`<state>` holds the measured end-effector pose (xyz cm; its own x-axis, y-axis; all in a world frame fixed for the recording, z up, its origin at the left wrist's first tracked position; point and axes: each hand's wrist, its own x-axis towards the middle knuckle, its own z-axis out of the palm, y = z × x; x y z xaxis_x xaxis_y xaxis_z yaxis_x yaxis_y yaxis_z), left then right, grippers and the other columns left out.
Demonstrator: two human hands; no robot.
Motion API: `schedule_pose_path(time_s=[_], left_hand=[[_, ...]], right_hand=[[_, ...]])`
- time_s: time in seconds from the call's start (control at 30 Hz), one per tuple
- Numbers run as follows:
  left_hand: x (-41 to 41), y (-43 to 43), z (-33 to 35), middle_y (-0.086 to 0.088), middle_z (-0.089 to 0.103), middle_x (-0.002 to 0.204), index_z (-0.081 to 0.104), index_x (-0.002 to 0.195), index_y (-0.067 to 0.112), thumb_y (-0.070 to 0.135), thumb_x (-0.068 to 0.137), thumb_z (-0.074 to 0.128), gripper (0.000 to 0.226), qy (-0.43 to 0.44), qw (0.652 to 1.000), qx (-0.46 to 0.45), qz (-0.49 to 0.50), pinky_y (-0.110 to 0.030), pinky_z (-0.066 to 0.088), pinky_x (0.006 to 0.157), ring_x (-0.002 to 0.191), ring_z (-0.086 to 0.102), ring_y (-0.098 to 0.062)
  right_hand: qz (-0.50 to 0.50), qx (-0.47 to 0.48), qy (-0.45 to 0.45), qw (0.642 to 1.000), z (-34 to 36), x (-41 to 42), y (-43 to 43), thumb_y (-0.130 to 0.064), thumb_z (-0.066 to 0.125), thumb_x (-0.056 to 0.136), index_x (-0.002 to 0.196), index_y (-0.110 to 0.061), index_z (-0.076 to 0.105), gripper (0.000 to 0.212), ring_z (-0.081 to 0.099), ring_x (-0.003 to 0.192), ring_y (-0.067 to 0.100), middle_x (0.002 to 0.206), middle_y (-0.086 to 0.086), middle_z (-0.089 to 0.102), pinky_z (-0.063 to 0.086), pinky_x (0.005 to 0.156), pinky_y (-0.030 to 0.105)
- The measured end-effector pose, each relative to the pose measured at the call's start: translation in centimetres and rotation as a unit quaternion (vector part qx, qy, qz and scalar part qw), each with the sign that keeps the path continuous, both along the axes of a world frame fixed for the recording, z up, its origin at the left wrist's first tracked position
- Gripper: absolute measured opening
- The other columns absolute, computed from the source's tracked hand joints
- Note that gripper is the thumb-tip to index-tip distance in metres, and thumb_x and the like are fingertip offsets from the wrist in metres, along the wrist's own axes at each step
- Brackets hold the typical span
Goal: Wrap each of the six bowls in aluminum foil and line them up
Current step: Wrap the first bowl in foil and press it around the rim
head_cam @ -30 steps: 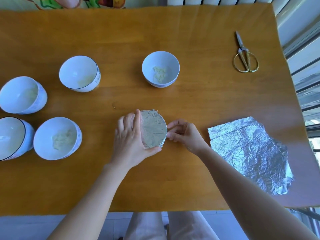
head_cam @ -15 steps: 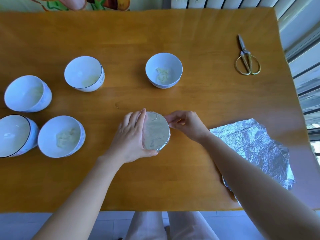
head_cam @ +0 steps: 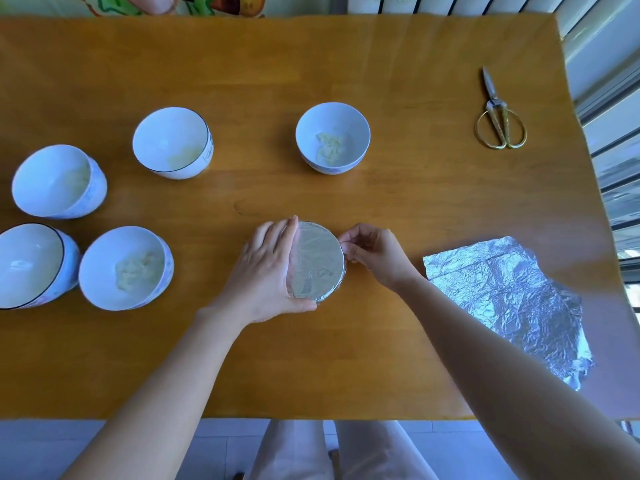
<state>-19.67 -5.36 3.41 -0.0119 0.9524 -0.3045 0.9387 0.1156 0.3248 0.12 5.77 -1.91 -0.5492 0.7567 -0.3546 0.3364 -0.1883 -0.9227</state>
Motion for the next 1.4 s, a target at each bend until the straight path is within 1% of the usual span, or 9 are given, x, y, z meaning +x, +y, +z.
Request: schedule_pose_path(time_s=[0.17,0.27,0.5,0.67,0.8,0.97,1.2,1.33,1.4], left_hand=[[-0.1,-0.1,-0.2,0.0,0.014,0.162,0.001,0.158,0.012,0.071,0.057,0.078,0.14,0.001,1.0,0.002,0.0,-0.039,0.02,0.119,0.146,0.008,-0.019],[0.0,-0.1,-0.1,0.0,0.014,0.162,0.001,0.158,0.012,0.07,0.057,0.078,0.14,0.0,1.0,0.006,0.0,-0.038,0.019,0.119,0.146,0.008,-0.018],[0.0,-0.1,-0.1,0.0,0.013,0.163,0.0,0.158,0.013,0.07,0.058,0.079,0.139,-0.002,1.0,0.006,-0.002,-0.037,0.018,0.119,0.147,0.007,-0.018],[-0.1,-0.1,-0.1,0.001,0.013,0.163,0.001,0.158,0.013,0.07,0.057,0.079,0.14,-0.003,1.0,0.004,-0.001,-0.037,0.018,0.119,0.147,0.007,-0.018],[-0.1,-0.2,-0.2,0.0,0.016,0.161,0.003,0.158,0.012,0.069,0.055,0.08,0.14,-0.003,1.0,0.005,0.008,-0.036,0.019,0.119,0.146,0.009,-0.018],[-0.2,-0.1,-0.2,0.0,0.017,0.161,0.003,0.158,0.012,0.07,0.055,0.08,0.141,-0.001,1.0,0.006,0.004,-0.036,0.019,0.119,0.145,0.01,-0.019],[-0.2,-0.1,-0.1,0.0,0.015,0.161,0.002,0.158,0.011,0.068,0.056,0.081,0.14,-0.001,1.0,0.005,-0.001,-0.035,0.016,0.119,0.146,0.008,-0.019],[-0.1,-0.1,-0.1,-0.001,0.015,0.161,0.002,0.158,0.011,0.068,0.057,0.081,0.14,-0.004,1.0,0.005,0.001,-0.035,0.017,0.119,0.145,0.009,-0.02],[0.1,-0.2,-0.2,-0.001,0.016,0.16,0.004,0.158,0.012,0.069,0.056,0.08,0.139,-0.006,1.0,0.01,0.01,-0.037,0.019,0.117,0.145,0.01,-0.021]], right_hand=[[-0.017,-0.061,0.068,0.996,-0.3,-0.1,-0.7,-0.001,0.06,0.095,0.114,0.002,0.067,0.02,0.056,0.066,0.009,0.081,0.008,0.067,0.048,0.069,0.023],[-0.015,-0.078,0.073,0.994,-0.3,-0.1,-0.8,0.0,0.059,0.096,0.111,0.002,0.069,0.019,0.06,0.076,0.018,0.093,0.018,0.07,0.052,0.074,0.024],[-0.062,-0.089,0.061,0.992,-0.2,-0.1,-1.0,0.002,0.066,0.09,0.104,0.004,0.071,0.015,0.065,0.07,0.015,0.094,0.028,0.071,0.055,0.075,0.025],[-0.076,-0.091,0.063,0.991,0.1,0.2,-1.7,0.004,0.064,0.09,0.109,0.003,0.071,0.02,0.068,0.081,0.017,0.1,0.025,0.072,0.053,0.082,0.026],[-0.007,-0.082,0.071,0.994,0.5,1.2,-2.9,0.015,0.063,0.085,0.121,-0.013,0.066,0.046,0.066,0.095,0.009,0.108,0.002,0.062,0.049,0.094,0.023],[0.04,0.004,0.024,0.999,0.4,1.1,-4.0,0.005,0.077,0.078,0.141,-0.01,0.049,0.071,0.062,0.103,0.0,0.113,-0.004,0.049,0.047,0.098,0.017],[0.058,0.07,-0.002,0.996,0.1,1.0,-3.8,-0.003,0.081,0.076,0.142,-0.009,0.049,0.073,0.058,0.104,-0.001,0.115,-0.003,0.051,0.049,0.098,0.019],[0.033,0.023,0.015,0.999,0.1,1.1,-3.7,0.005,0.075,0.079,0.142,-0.01,0.044,0.073,0.06,0.104,0.002,0.119,0.005,0.056,0.052,0.095,0.025],[0.003,0.0,0.037,0.999,0.7,1.1,-4.1,-0.005,0.068,0.081,0.139,-0.017,0.044,0.064,0.059,0.11,0.005,0.125,0.004,0.056,0.052,0.095,0.028]])
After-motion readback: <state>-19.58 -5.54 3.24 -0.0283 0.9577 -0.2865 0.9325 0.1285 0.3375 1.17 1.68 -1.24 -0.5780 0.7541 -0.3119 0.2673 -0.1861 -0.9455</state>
